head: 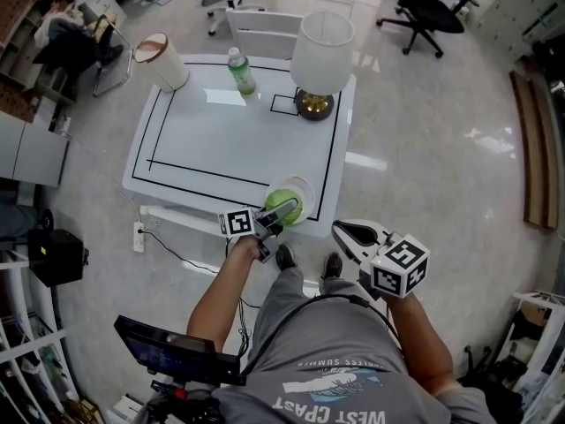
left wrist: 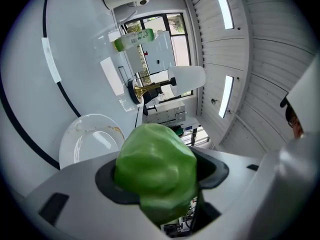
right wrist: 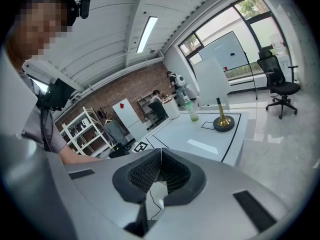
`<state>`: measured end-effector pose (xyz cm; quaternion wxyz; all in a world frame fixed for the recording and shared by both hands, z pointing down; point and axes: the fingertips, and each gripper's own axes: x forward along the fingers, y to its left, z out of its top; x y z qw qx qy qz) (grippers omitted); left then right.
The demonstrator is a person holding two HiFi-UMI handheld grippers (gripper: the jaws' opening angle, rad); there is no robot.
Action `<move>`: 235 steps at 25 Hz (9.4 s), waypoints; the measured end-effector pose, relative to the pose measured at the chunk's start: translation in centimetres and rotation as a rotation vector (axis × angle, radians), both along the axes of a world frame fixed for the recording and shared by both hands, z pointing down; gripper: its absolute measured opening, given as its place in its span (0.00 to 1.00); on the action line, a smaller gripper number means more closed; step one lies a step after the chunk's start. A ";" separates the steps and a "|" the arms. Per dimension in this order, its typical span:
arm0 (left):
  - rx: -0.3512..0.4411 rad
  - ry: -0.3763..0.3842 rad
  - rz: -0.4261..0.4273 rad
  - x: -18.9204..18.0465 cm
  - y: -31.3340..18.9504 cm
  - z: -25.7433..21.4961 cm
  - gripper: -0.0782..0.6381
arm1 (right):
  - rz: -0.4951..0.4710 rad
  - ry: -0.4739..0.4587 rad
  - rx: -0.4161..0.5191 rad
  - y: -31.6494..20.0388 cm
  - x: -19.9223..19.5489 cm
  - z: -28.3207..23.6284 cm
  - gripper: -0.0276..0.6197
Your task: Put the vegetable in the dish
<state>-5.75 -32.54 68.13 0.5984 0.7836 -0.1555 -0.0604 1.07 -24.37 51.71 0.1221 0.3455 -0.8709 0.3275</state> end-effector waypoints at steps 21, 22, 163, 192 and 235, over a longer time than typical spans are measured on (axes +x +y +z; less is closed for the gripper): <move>-0.170 -0.092 0.102 2.2 -2.7 5.7 0.52 | 0.007 -0.001 -0.043 -2.4 0.8 1.6 0.05; -0.188 -0.114 0.124 2.4 -2.6 6.1 0.52 | 0.006 -0.002 -0.042 -2.5 0.8 1.6 0.05; 0.613 -1.002 0.307 -1.1 -1.8 8.8 0.83 | -0.009 0.003 -0.383 3.1 0.3 15.2 0.05; 0.744 -1.064 0.436 -0.6 -0.2 8.1 0.80 | -0.012 0.016 -0.403 3.8 -0.9 16.5 0.05; 0.906 -0.797 -0.253 -6.4 8.5 -17.7 0.12 | -0.100 0.029 0.053 5.1 5.7 3.8 0.05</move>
